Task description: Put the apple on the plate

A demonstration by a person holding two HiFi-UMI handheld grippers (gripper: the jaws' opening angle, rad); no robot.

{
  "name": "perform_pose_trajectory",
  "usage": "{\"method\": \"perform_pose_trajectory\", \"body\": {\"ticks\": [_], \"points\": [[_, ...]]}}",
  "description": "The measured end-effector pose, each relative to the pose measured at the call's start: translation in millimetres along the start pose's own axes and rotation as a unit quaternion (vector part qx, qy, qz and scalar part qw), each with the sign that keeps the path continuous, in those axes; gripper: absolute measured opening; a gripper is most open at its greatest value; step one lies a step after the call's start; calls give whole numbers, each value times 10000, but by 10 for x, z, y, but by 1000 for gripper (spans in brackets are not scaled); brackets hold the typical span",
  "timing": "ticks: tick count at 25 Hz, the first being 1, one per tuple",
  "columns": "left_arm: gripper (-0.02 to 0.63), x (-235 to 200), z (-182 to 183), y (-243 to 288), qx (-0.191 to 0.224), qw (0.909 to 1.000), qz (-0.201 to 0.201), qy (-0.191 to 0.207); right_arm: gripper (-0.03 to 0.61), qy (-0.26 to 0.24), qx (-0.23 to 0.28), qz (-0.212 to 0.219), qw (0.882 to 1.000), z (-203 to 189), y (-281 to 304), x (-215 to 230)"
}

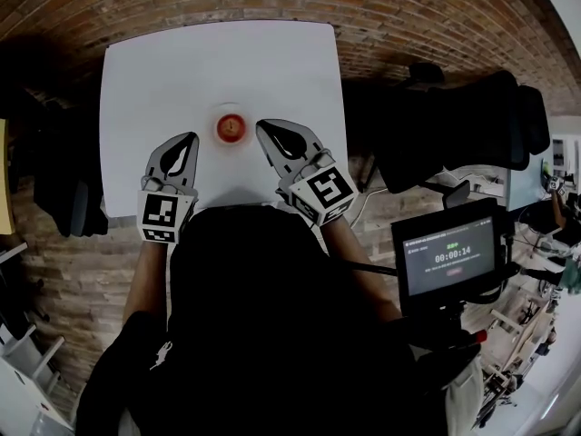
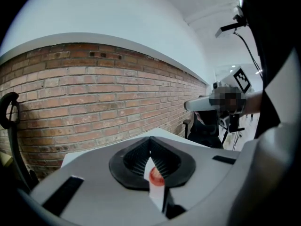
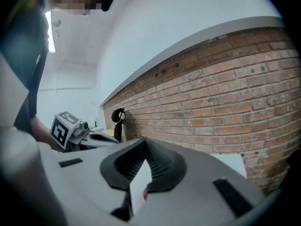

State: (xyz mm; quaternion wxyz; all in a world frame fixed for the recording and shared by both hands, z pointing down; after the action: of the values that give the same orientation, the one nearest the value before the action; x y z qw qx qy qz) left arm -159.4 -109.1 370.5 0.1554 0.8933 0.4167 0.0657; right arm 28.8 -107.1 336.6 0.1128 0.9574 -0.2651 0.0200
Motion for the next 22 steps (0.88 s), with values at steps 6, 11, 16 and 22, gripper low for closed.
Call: {"method": "perform_pose_trajectory", "body": {"ticks": [6, 11, 16, 22], "points": [[8, -87, 22, -5, 74, 9998, -18, -166, 3, -25, 21, -67, 10000, 28, 25, 20], [8, -49, -38, 64, -66, 9998, -109, -164, 3, -38, -3, -146, 9999, 9, 13, 33], [8, -63, -46, 127, -119, 9997, -180, -127, 3, -58, -35, -217, 9997, 11, 22, 50], [8, -82, -88, 175, -230, 9995, -206, -101, 3, -108, -78, -208, 9997, 4, 40, 43]]}}
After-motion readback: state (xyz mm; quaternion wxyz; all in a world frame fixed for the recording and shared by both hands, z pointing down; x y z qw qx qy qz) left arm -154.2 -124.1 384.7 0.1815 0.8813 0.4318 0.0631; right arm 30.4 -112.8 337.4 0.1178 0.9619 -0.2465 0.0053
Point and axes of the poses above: the fingertips, and each gripper's own axes: y forward along the fingers, x to its right, z out of its top, the point moved 6 cm from there along -y, backward along the fingers, and after that the axes turned 12 degrees about -z, right-handed, at the moved point
